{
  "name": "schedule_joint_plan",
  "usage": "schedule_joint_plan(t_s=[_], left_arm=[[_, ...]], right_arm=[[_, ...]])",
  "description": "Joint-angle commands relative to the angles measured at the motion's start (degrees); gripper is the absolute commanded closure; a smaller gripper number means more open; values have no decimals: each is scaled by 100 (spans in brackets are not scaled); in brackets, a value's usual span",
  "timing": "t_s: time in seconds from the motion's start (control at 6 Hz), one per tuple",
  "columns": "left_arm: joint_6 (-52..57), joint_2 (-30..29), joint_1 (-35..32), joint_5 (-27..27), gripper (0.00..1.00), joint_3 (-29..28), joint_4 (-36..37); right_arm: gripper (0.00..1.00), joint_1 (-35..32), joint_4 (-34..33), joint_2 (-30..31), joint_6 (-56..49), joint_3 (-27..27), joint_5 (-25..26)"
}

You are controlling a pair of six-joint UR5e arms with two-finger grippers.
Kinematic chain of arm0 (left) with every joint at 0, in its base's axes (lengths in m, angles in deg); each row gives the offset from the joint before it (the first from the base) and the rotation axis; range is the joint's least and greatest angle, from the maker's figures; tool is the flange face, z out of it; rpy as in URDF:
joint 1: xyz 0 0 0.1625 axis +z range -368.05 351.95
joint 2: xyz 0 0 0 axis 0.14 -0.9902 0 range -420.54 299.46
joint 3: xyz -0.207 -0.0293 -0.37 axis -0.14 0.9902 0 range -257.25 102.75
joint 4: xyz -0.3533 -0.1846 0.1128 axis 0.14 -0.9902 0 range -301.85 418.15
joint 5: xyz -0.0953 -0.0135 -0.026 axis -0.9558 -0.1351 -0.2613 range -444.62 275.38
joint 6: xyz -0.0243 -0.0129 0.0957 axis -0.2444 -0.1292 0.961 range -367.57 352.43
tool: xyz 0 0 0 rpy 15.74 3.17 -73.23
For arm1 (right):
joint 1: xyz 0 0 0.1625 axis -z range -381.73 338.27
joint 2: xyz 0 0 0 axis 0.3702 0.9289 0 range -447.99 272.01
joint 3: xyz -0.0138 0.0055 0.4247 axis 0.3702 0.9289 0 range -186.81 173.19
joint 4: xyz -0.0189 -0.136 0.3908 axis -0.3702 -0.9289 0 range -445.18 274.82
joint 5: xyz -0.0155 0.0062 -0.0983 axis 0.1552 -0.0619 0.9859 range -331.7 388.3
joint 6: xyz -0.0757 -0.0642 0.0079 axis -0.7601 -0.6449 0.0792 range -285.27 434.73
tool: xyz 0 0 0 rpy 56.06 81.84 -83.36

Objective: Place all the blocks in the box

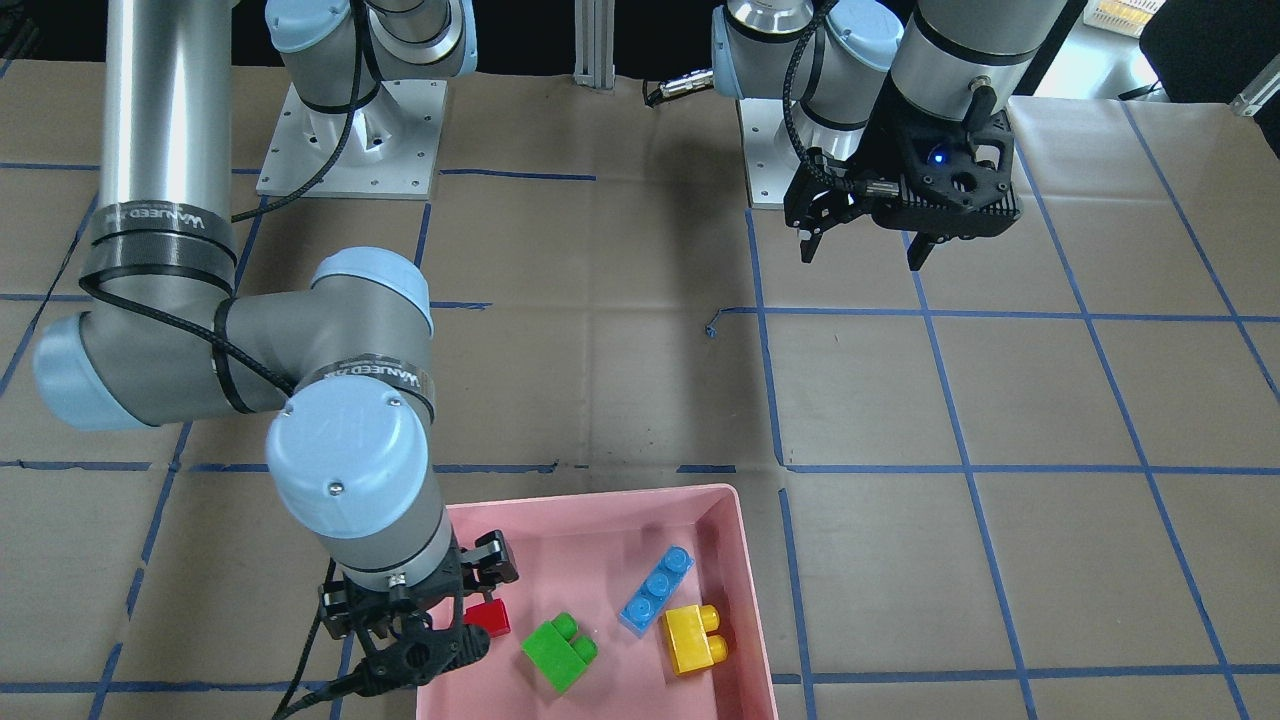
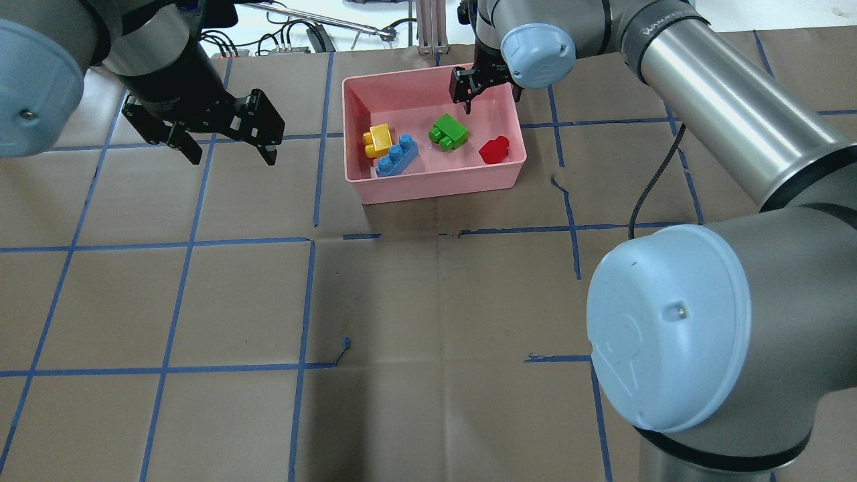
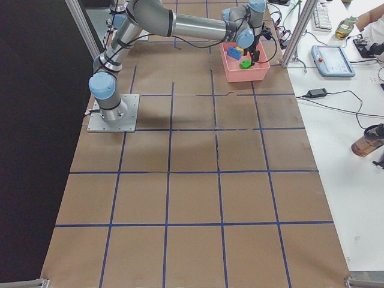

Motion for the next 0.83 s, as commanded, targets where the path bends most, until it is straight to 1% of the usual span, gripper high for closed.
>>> schedule_joint_plan(t_s=[0.0, 0.17, 0.5, 0.67], left_arm=[[-8, 0, 1, 1, 1, 0, 0], [0, 0, -8, 1, 1, -9, 0], [1, 0, 1, 9, 1, -9, -26], [1, 9, 10, 9, 1, -18, -78]], right_arm=[[1, 436, 1041, 616, -29, -40, -9], [1, 691, 1527, 1116, 67, -310, -18], [1, 747, 1637, 2563, 829, -1677, -1], [1, 712, 1681, 3206, 1276, -2111, -18]])
